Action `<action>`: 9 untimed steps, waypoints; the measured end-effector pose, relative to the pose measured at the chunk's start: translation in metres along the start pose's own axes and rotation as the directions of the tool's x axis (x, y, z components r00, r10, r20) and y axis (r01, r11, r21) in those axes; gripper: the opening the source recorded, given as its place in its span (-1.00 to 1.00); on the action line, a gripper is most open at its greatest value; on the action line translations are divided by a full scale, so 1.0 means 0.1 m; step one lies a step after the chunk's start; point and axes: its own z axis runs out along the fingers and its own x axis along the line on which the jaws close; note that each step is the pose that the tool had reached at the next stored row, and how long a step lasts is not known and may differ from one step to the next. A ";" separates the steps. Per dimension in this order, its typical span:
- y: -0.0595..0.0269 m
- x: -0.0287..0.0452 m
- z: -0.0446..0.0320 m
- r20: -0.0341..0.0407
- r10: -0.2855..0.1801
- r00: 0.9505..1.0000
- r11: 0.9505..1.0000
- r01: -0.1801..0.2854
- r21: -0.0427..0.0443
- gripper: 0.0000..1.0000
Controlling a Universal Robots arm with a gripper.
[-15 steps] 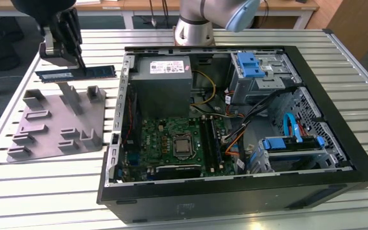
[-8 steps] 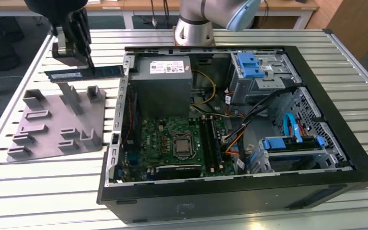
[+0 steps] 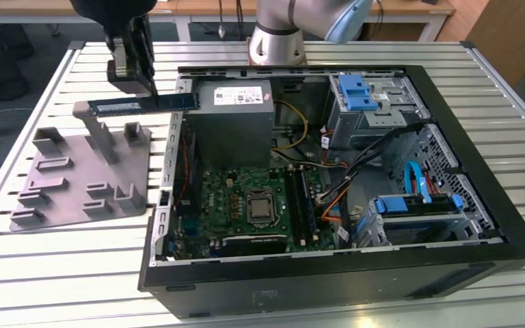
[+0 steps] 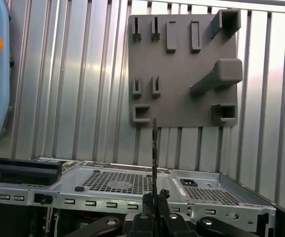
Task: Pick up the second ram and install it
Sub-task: 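Pick up the second ram and move it above second insertion slot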
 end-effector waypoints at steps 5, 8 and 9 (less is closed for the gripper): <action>-0.174 0.013 -0.003 0.000 0.000 1.000 1.000 0.000 -0.002 -0.73; -0.269 0.020 -0.004 0.000 0.000 1.000 1.000 0.000 -0.003 -0.73; -0.300 0.022 -0.005 0.000 0.000 1.000 1.000 0.000 -0.003 -0.73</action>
